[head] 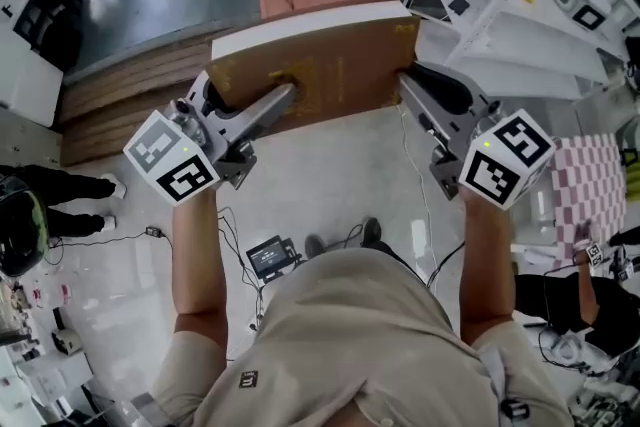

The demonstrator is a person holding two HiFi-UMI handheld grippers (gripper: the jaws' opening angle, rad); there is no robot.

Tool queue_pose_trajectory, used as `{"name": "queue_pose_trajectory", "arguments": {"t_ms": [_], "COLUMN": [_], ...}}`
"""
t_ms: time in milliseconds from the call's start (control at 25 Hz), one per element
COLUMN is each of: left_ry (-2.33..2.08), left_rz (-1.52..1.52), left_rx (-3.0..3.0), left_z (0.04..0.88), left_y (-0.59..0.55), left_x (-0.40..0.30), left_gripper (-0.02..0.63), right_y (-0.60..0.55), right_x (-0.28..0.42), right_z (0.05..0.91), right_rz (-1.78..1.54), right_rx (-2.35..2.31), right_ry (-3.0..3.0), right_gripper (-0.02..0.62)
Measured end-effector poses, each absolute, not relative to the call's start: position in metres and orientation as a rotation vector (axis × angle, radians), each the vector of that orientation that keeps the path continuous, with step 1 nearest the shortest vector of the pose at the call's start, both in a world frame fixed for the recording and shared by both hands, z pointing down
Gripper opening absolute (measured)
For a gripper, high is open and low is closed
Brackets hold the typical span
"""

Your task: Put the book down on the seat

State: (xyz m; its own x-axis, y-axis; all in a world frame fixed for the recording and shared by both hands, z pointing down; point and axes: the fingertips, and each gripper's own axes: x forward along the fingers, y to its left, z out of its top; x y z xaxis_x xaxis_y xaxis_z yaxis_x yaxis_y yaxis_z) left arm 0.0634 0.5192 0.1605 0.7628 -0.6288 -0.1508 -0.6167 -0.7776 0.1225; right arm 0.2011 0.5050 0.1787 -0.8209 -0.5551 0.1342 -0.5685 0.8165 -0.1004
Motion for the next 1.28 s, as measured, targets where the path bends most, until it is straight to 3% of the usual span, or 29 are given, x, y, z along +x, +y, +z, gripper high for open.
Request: {"name": "queue_pose_trajectory", "arguments": {"t_ms": [480,1280], "left_ry": [-1.003,-1.245], "left_rz": [-0.288,-0.222], "left_rx": [2.857,2.723], "left_z": [0.169,0.192], "left_y": [0.497,0.326], "left_x": [0.056,0.106], "left_gripper": [0.29,0.29], "right_y": [0.484,0.291], "right_x": [0.194,0.238], "right_z": [0.187,0.216], "right_rz": [0.204,0.314], "right_rx": [0.899,0.614], "right_ry": [-2.864,-2.946], "right_gripper": [0.051,0.049]}}
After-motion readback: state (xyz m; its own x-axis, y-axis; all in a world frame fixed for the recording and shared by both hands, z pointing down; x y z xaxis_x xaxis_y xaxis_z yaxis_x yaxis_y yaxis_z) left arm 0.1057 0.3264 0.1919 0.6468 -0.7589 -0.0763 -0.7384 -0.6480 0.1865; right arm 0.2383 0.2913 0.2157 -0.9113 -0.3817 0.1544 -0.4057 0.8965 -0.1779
